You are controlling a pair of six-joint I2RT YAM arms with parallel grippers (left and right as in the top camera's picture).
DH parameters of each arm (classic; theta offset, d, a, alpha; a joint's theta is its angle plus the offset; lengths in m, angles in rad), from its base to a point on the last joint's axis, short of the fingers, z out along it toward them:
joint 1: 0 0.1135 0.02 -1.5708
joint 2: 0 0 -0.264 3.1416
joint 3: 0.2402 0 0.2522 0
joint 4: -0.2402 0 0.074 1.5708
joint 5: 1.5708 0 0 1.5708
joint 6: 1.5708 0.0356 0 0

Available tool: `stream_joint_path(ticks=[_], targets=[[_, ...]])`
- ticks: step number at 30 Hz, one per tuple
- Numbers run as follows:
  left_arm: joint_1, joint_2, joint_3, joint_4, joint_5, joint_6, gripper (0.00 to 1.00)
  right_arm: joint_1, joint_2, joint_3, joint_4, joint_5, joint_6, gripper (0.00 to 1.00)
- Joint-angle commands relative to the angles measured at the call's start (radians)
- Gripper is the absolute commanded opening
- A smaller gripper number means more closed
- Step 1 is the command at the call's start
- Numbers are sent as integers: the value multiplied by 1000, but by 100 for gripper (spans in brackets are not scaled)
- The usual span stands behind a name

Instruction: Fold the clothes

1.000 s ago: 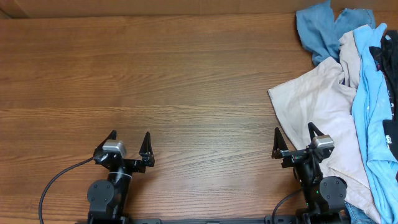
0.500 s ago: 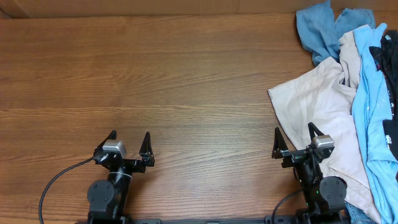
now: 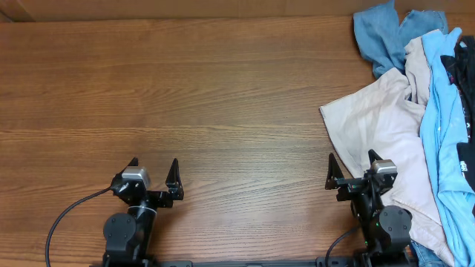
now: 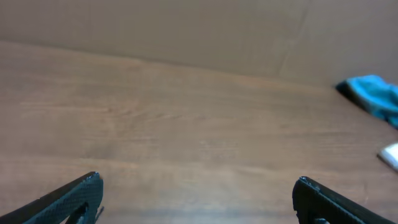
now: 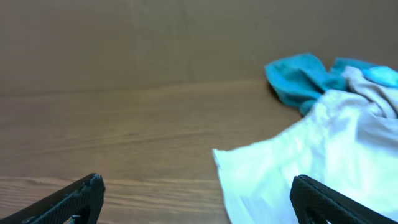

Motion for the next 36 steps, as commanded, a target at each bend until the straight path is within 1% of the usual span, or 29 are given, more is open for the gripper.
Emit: stream_joint_path(ticks=[1,5,9,13,19,23,26,27,29,30,33,36], targets=[[10,8,89,-89,-12,23,100,3,49,93,-8,36,6,100],[10,51,178,-167,-11,33,100,3,149,191,-40,69,13,100],[10,151,277,-237,-11,33,100,3,296,347,-146,134,49,100],[10,301,393,-314,-11,37,100,2,471,531,-272,138,52,100],[10,587,642,-522,-11,52,100,-4,721,815,-516,138,51,100],[10,739,818,-671,-6,50,100,-4,839,971,-629,41,51,100],[10,812,901,-746,-8,51,100,-9,877,1030,-675,121,61,100],[10,825,912,-753,-7,51,100,-16,883,1037,-683,176,102,100],[10,842,923,-753,3,43,100,-56,896,1042,-705,296,195,100],[10,844,924,-752,12,43,100,-89,903,1042,-715,317,211,100],[10,845,924,-751,16,43,100,-237,932,1042,-737,324,210,100],[10,845,924,-745,16,43,100,-427,995,1042,-734,324,211,100]])
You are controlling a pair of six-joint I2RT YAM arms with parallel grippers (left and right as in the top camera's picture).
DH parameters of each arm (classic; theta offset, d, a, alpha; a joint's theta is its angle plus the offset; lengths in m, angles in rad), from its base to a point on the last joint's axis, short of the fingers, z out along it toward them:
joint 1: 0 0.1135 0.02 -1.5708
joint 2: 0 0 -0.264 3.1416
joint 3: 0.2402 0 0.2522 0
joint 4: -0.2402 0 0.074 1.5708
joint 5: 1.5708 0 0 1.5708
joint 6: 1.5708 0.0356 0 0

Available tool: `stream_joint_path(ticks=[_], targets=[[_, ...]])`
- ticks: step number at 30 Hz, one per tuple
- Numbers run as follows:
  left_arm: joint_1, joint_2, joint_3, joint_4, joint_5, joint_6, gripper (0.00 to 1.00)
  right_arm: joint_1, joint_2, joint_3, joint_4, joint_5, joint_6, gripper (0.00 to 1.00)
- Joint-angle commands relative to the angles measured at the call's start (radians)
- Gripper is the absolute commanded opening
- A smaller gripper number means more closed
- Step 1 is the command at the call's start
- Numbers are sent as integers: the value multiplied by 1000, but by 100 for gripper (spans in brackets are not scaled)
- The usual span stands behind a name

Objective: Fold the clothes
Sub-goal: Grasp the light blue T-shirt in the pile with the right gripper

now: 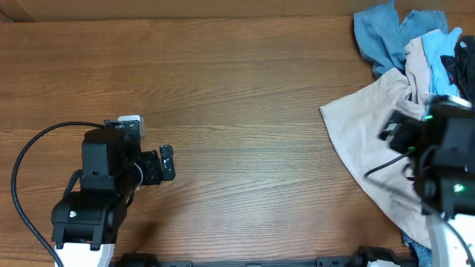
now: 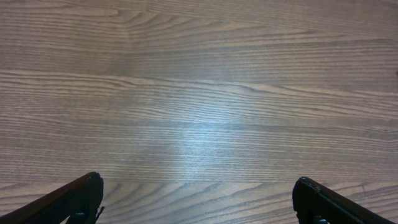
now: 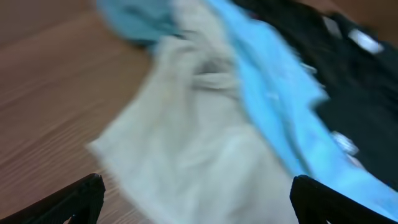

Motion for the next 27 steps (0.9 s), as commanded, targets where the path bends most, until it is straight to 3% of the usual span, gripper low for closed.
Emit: stream_joint_path(ticks=[1,3,8,10,27], targets=[[10,-1,26,5,15,16,100,-180,72,25,5,49,40,100],[10,-1,26,6,15,15,100,-314,177,25,-23,37,38,96],[10,-1,26,17,14,16,100,-396,320,25,-66,37,71,78],[10,-1,26,24,14,16,100,-412,372,14,-92,64,92,66],[10,-1,26,28,14,12,100,-421,504,-14,-89,112,144,65]])
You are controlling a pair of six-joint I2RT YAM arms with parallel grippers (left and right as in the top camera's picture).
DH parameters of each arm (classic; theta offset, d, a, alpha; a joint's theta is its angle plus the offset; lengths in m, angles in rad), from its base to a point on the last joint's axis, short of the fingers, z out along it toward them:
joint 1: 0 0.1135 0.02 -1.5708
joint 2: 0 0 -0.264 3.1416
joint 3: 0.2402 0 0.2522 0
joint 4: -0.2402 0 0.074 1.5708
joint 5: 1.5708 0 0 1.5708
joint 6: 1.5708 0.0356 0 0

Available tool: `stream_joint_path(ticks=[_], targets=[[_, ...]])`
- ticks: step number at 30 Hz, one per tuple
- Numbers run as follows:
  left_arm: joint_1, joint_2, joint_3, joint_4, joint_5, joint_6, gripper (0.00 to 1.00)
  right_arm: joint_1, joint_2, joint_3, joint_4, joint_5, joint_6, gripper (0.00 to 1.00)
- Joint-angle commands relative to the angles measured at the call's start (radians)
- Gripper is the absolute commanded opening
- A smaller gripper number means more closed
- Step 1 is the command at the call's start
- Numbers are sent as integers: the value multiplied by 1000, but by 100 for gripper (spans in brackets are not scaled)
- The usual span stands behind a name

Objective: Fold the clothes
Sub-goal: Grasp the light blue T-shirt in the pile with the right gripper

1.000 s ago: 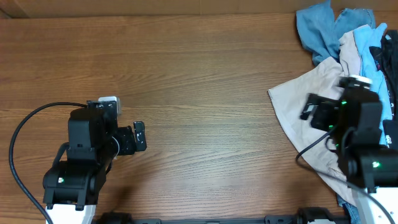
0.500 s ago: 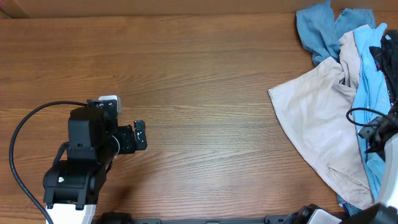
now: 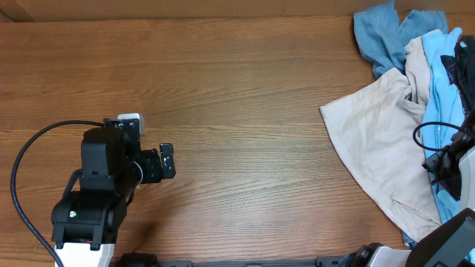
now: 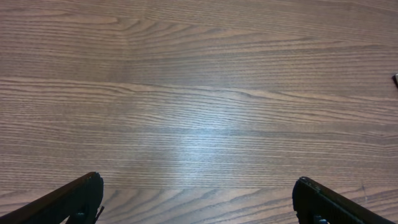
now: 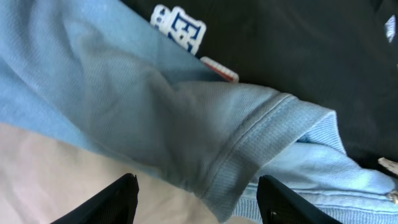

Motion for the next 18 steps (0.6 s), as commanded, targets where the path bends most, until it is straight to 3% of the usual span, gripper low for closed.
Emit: stream_joint_path(ticks=[1,10,16,18], targets=[[10,-2,26,6,11,13,100,-4,-2,-6,10,31,25,65],[10,-2,26,5,11,13,100,-4,8,-61,40,32,27,64],[10,-2,26,6,11,13,100,-4,8,-60,55,31,27,33],[10,-2,26,6,11,12,100,-4,8,-47,53,27,27,18]])
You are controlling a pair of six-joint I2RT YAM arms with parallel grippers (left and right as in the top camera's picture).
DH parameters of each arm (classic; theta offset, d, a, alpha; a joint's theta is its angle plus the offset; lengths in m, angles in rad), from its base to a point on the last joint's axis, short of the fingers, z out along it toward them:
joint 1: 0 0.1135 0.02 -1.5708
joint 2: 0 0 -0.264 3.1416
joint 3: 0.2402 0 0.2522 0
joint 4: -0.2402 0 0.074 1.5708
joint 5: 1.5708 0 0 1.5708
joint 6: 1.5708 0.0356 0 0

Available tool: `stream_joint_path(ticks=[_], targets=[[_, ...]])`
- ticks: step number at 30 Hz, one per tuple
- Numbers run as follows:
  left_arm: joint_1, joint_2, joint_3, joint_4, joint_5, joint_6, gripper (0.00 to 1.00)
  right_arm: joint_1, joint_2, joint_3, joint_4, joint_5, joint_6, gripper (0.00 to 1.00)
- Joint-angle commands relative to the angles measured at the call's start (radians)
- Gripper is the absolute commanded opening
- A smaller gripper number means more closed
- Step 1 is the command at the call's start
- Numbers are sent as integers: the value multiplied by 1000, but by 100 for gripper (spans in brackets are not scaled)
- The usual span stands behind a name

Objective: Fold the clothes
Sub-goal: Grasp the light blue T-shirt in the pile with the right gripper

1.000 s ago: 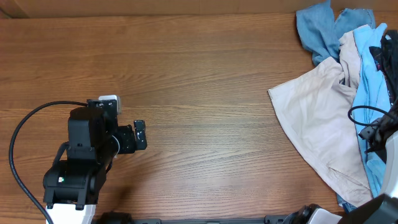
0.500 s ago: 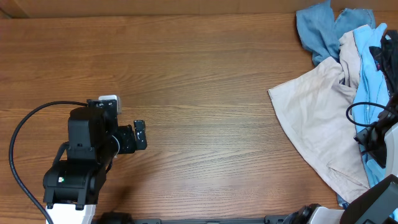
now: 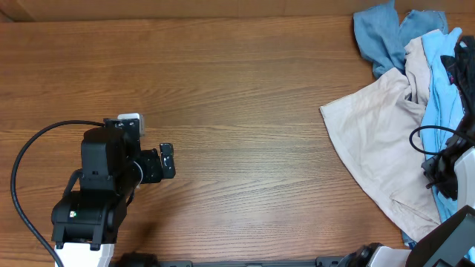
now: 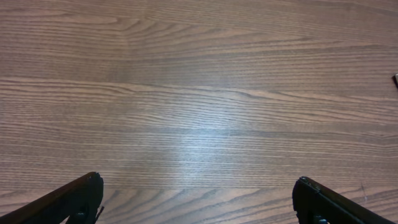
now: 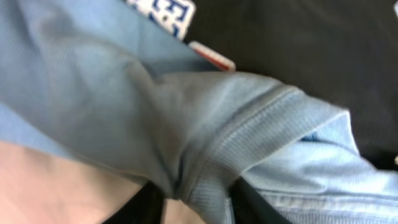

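Note:
A heap of clothes lies at the table's right end: a beige garment (image 3: pixel 371 141), a light blue shirt (image 3: pixel 438 111), a teal garment (image 3: pixel 378 33) and a black one (image 3: pixel 466 74). My right gripper (image 3: pixel 444 180) is down on the heap's near side. In the right wrist view it (image 5: pixel 198 202) is shut on a ribbed hem fold of the light blue shirt (image 5: pixel 112 106), which lies over the black garment (image 5: pixel 280 43). My left gripper (image 3: pixel 166 162) hangs open over bare wood at the left, nothing between its fingers (image 4: pixel 74 196).
The wooden table (image 3: pixel 237 96) stretches from the left arm to the heap. A cable loops from the left arm toward the table's left edge. The clothes run past the right edge of the overhead view.
My right gripper's fingers stood wide apart on either side of the light blue hem; now they are pinched onto it. The left arm has not moved.
Both grippers sat open at the near edge of the table. Then the left was over bare wood and the right over the clothes heap. Then the right was low at the light blue shirt's hem, still open, and now it holds that hem.

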Motion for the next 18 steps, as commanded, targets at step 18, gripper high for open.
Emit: stream_joint_path(ticks=[18], targets=[[10,-2,26,51,11,7,100,348,-63,566,-301,-523,-230,4]])
